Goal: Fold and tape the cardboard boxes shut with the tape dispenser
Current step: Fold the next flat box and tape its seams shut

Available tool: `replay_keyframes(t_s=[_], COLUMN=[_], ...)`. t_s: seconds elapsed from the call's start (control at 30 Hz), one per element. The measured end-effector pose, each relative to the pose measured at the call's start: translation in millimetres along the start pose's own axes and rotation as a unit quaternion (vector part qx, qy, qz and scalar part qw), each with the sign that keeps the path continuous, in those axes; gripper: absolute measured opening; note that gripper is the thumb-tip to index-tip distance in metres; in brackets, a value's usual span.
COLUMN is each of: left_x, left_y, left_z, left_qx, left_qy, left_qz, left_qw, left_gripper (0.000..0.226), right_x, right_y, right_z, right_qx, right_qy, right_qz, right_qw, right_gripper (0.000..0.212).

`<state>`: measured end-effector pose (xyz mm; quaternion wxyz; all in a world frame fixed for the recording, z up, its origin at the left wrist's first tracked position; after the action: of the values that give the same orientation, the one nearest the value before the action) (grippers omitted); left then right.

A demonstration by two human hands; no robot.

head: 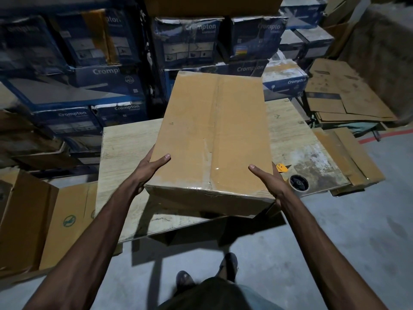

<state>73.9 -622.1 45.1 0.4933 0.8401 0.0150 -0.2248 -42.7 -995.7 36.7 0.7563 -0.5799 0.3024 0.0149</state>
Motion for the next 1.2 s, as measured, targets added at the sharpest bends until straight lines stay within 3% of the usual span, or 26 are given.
replay_keyframes(t_s=[0.27, 0.43, 0.6, 0.8, 1.0, 1.07, 1.13, 1.2], left_x=[-15.1, -44.3, -64.6, -79.6, -49.4, -34.7, -27.9, -26.4], left_y=[-4.2, -15.4, -44.3, -66.5, -30.0, -14.9, -9.3, -9.6], left_z=[1.4, 8.7, 9.0, -9.6, -37.3, -38.8, -39.4, -38.2], left_qx=[-0.023, -0.067, -0.096, -0.108, -0.066, -0.078, -0.094, -0.106], left_qy=[0.032, 0.091, 0.134, 0.101, 0.060, 0.055, 0.059, 0.056], left_qz=[-0.014, -0.037, -0.065, -0.092, -0.111, -0.099, -0.107, -0.112], left_qw=[0.999, 0.993, 0.984, 0.985, 0.990, 0.991, 0.988, 0.987], left_gripper=[0.077, 0.078, 0.088, 0.089, 0.068, 0.062, 0.069, 0.075], right_x=[2.3, 14.8, 23.7, 23.2, 32.9, 32.3, 25.7, 20.5], right_y=[3.8, -4.6, -20.1, -15.4, -40.8, -48.9, -54.4, -51.4], right_z=[-4.4, 2.1, 20.3, 36.0, 74.0, 85.9, 91.4, 91.0], right_qx=[-0.011, -0.065, -0.105, -0.130, -0.146, -0.163, -0.173, -0.161], right_qy=[-0.008, -0.042, -0.082, -0.112, -0.076, -0.077, -0.083, -0.098], right_qz=[0.017, 0.036, 0.078, 0.138, 0.068, 0.057, 0.070, 0.095], right_qw=[1.000, 0.996, 0.988, 0.976, 0.984, 0.982, 0.979, 0.977], right_gripper=[0.110, 0.103, 0.142, 0.116, 0.124, 0.116, 0.103, 0.112])
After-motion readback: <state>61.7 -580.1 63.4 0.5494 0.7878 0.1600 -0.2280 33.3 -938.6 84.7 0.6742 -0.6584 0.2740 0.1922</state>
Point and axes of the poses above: each hand's wrist, its own x-axis towards the middle knuckle, its own z-axis out of the palm, y = z × x, the point moved 4 cm from there along x, towards the middle knuckle, and after that the axes turned 14 degrees about x, right-handed, at the moved point
